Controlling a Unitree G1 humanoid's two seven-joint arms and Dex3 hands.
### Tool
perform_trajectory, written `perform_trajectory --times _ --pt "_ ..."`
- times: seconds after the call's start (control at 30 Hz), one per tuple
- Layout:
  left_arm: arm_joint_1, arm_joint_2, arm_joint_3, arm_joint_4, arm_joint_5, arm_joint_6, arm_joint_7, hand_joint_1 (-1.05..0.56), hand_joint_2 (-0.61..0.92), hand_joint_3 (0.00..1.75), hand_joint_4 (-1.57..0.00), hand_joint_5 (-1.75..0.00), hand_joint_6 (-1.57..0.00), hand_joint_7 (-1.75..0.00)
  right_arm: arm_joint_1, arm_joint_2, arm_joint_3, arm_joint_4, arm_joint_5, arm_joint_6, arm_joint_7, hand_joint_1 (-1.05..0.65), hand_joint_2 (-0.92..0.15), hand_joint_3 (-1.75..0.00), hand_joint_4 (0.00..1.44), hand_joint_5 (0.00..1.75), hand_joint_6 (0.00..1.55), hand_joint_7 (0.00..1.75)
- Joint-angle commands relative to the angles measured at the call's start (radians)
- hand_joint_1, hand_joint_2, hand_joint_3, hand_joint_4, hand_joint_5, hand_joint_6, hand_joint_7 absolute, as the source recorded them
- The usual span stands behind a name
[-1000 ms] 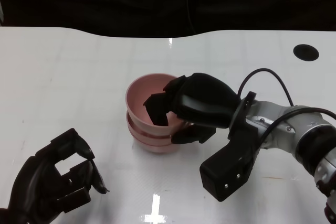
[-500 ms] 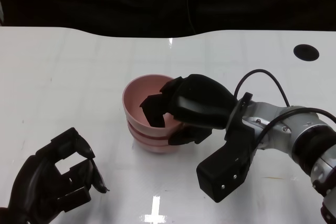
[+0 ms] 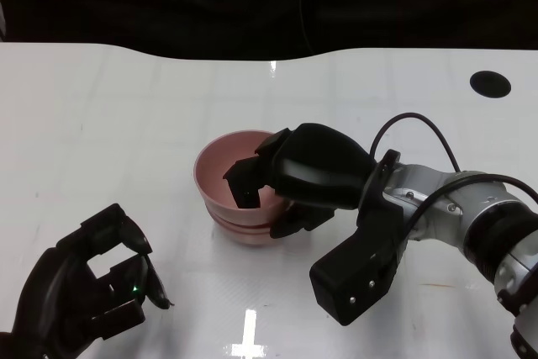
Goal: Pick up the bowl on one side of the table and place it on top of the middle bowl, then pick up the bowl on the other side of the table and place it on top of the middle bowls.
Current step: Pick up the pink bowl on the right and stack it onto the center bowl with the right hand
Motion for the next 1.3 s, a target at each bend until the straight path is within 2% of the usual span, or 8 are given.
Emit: perform_trajectory --times 0.03,0.1,0.13,0.17,0.2,0.27,0.53,1.3 --pt "-0.005 0.004 0.006 0.006 -0.004 -0.002 -0.004 0.14 0.80 1.30 -0.79 -1.75 -0.59 -1.75 -0.017 -0.012 0.011 -0.005 -0.017 0.033 -0.027 -0.39 -0.92 -0.25 0.73 1.49 0.71 1.11" --pt "-0.006 0.005 0.006 0.006 -0.003 -0.001 -0.003 0.15 0.80 1.30 -0.79 -1.75 -0.59 -1.75 -0.018 -0.017 0.017 -0.012 -0.027 0.056 -0.016 -0.51 -0.92 -0.34 0.72 1.06 0.79 0.58" --pt "-0.006 0.005 0.006 0.003 -0.004 0.004 0.001 0.15 0.80 1.30 -0.79 -1.75 -0.58 -1.75 -0.017 -0.020 0.015 -0.019 -0.022 0.075 0.027 -0.59 -0.92 -0.37 0.58 0.86 0.70 0.42" --pt "-0.006 0.005 0.007 0.002 -0.004 0.006 0.002 0.15 0.81 1.30 -0.79 -1.75 -0.58 -1.75 -0.016 -0.022 0.014 -0.027 -0.016 0.097 0.071 -0.72 -0.92 -0.42 0.30 0.54 0.51 0.24" --pt "-0.006 0.005 0.007 0.000 -0.006 0.012 0.005 0.15 0.81 1.30 -0.79 -1.75 -0.58 -1.75 -0.013 -0.024 0.014 -0.036 -0.012 0.117 0.109 -0.83 -0.92 -0.48 0.15 0.28 0.34 0.12" --pt "-0.006 0.002 0.008 -0.001 -0.007 0.014 0.007 0.14 0.81 1.30 -0.79 -1.75 -0.58 -1.75 -0.007 -0.030 0.023 -0.059 -0.026 0.151 0.135 -0.96 -0.92 -0.58 0.03 0.06 0.08 0.03" --pt "-0.001 0.001 0.006 -0.007 0.002 0.008 0.007 0.11 0.77 1.32 -0.73 -1.75 -0.56 -1.75 0.016 -0.051 0.050 -0.120 -0.062 0.224 0.132 -1.05 -0.92 -0.77 0.00 0.00 0.00 0.00" --pt "-0.001 0.003 0.008 -0.004 -0.015 0.008 -0.009 0.14 0.80 1.34 -0.77 -1.75 -0.59 -1.75 0.070 -0.072 0.082 -0.143 -0.074 0.290 0.119 -1.05 -0.92 -0.79 0.00 0.00 0.00 0.00"
